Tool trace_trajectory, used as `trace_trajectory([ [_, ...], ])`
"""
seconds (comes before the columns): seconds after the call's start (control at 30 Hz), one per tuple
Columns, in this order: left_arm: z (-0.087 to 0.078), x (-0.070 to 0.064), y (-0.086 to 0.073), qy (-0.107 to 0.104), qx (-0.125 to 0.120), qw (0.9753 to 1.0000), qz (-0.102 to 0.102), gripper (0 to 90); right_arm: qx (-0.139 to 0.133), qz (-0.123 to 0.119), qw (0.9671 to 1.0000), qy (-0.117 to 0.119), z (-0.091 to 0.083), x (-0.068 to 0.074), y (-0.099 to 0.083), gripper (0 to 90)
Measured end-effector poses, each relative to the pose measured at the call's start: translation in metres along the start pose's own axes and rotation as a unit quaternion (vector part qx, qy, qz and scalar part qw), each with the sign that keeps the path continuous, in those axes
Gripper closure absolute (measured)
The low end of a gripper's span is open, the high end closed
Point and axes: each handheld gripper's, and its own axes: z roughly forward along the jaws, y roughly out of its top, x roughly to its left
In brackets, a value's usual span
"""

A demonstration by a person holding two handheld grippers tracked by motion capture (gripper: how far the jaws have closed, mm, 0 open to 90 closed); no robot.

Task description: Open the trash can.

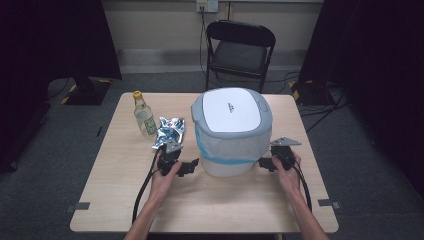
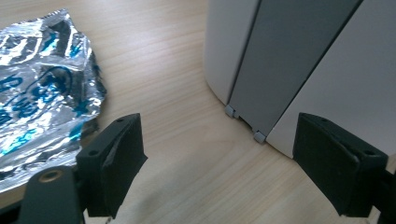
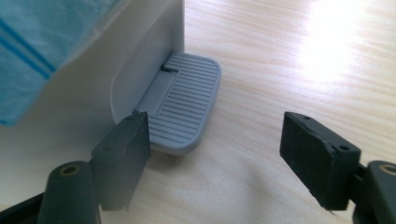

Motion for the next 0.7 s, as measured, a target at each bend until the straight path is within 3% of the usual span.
trace_trajectory([
  [0.07, 0.001, -0.001, -0.001, 0.002, 0.006, 1.0000, 0.005, 16.3, -0.002, -0.007, 0.9999, 0.012, -0.002, 0.003, 0.000, 37.0],
  [0.13, 0.001, -0.002, -0.001, 0.004, 0.010, 0.9999, 0.007, 16.3, -0.002, -0.019, 0.9998, 0.010, -0.003, 0.006, 0.001, 41.1],
  [0.23, 0.000, 0.000, -0.001, 0.005, 0.014, 0.9999, 0.008, 16.4, -0.004, -0.008, 0.9992, 0.040, -0.003, 0.009, -0.002, 38.1],
  [0.57, -0.011, 0.009, -0.006, 0.012, 0.036, 0.9991, 0.021, 19.7, -0.011, -0.021, 0.9979, 0.061, -0.009, 0.030, -0.009, 40.0],
  [0.7, -0.014, 0.015, -0.008, 0.009, 0.036, 0.9993, 0.011, 20.6, -0.008, -0.032, 0.9967, 0.074, -0.015, 0.039, -0.012, 37.9],
])
